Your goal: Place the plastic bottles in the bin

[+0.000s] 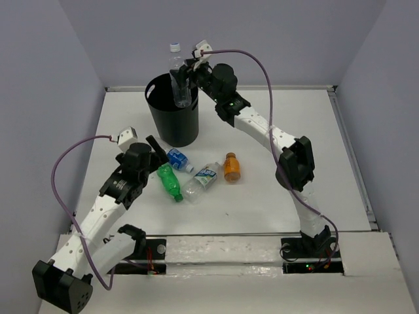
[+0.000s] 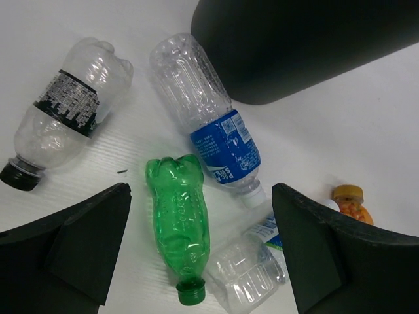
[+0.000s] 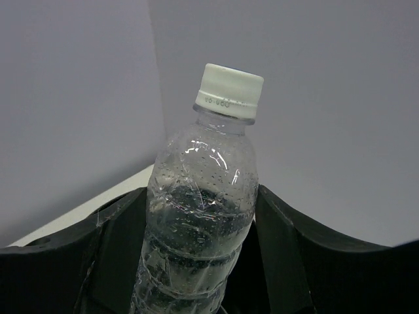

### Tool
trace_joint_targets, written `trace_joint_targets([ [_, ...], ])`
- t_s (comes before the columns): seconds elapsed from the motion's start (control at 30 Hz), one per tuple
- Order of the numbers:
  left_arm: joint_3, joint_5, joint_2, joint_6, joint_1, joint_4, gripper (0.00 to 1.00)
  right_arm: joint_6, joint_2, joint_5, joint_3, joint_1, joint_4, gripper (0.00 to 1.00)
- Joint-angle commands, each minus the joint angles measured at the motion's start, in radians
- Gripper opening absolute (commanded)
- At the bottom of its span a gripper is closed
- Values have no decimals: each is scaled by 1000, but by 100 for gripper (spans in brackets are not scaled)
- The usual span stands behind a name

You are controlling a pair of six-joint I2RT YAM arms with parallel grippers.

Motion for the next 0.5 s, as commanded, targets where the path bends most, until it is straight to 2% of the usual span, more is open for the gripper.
trace_joint_targets([
  [0.0, 82, -128, 20, -25, 20, 1, 98, -41, -48, -58, 44, 11, 56, 30],
  [0.03, 87, -147, 28, -17, 28, -6, 98, -36, -48, -67, 36, 21, 56, 41],
  [0.07, 87, -142, 37, -13, 42, -12, 99, -33, -48, -67, 29, 21, 56, 41],
  [0.1, 88, -127, 55, -3, 92, -15, 98, -30, -48, -78, 16, 21, 53, 63],
  [0.17, 76, -60, 71, 38, 164, -11, 95, -26, -49, -84, 13, 21, 20, 90],
  [0.2, 71, -37, 88, 53, 233, -3, 94, -23, -57, -83, 4, 21, 7, 93],
  [0.3, 62, -41, 123, 92, 286, 3, 94, 20, -107, -80, -68, 21, 3, 94],
  [0.47, 87, -69, 275, 135, 316, -12, 93, 129, -342, -80, -437, 21, 130, 93],
])
